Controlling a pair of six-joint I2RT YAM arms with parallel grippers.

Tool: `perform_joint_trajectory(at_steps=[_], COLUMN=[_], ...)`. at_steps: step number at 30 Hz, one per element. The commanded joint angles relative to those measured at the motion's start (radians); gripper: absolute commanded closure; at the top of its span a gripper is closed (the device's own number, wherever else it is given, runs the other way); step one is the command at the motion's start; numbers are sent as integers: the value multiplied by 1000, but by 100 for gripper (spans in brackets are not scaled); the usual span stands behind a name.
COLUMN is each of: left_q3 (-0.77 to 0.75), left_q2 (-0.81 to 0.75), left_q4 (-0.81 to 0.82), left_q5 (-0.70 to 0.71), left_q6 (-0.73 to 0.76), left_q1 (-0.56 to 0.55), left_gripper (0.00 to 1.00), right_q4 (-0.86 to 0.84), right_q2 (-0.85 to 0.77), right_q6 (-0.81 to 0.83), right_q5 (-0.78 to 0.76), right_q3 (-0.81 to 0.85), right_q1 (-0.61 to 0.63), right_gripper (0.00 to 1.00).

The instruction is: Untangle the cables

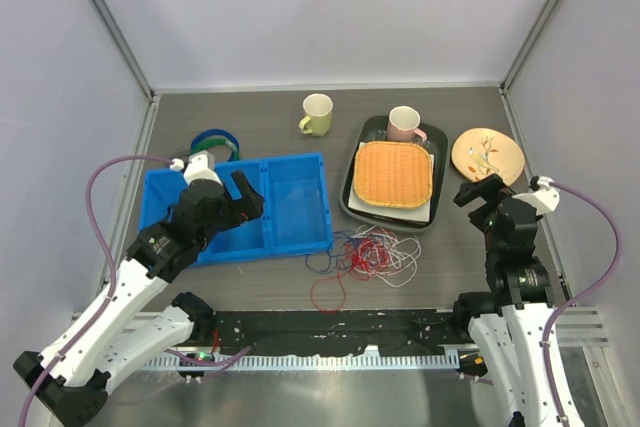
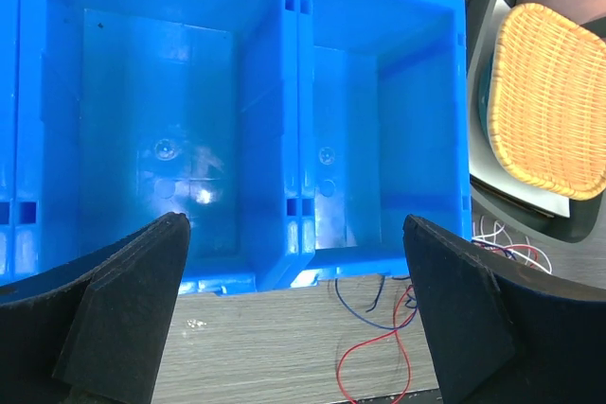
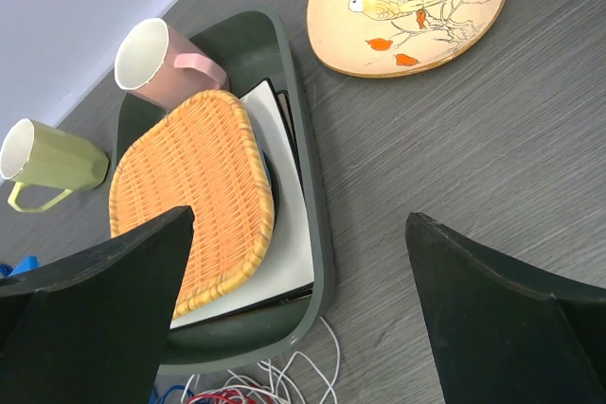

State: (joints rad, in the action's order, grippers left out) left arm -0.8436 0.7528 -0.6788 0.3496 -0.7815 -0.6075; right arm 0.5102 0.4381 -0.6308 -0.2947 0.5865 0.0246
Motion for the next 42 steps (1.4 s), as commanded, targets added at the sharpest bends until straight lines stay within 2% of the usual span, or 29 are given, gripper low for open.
perform_joint_trajectory(at_steps=[1, 3, 7, 15, 20, 26, 32, 36, 39, 42], left_q3=[5, 8, 14, 52, 100, 153, 135, 150, 137, 120], left_q2=[-9, -7, 3, 11, 40, 143, 291, 367, 427, 460], left_q4=[-11, -7, -10, -94, -85, 102, 182, 328, 343, 320], left_q5=[34, 31, 26, 123, 120, 69, 150, 71, 84, 117], left_q6=[-25, -28, -33, -140, -162, -105, -59, 2, 36, 45], left_q1=[-3, -3, -3, -3, -3, -3, 21, 49, 57, 110], left_gripper=[0, 0, 0, 0, 0, 0, 0, 0, 0, 0], right_q4=[-9, 11, 8, -99, -144, -171, -179, -187, -177, -174], right_q2=[-18, -25, -48, -58, -1, 37, 36, 33, 40, 37], right_q6=[-26, -47, -60, 2, 16, 20, 22, 23, 25, 29], right_q5=[-32, -75, -67, 153, 247, 282, 319, 319, 312, 310], right_q3=[1, 4, -5, -42, -57, -65, -68, -74, -70, -65], right_q1=[5, 3, 5, 3, 5, 5, 3, 5, 5, 5], right_gripper=[0, 0, 0, 0, 1, 2, 4, 4, 3, 4])
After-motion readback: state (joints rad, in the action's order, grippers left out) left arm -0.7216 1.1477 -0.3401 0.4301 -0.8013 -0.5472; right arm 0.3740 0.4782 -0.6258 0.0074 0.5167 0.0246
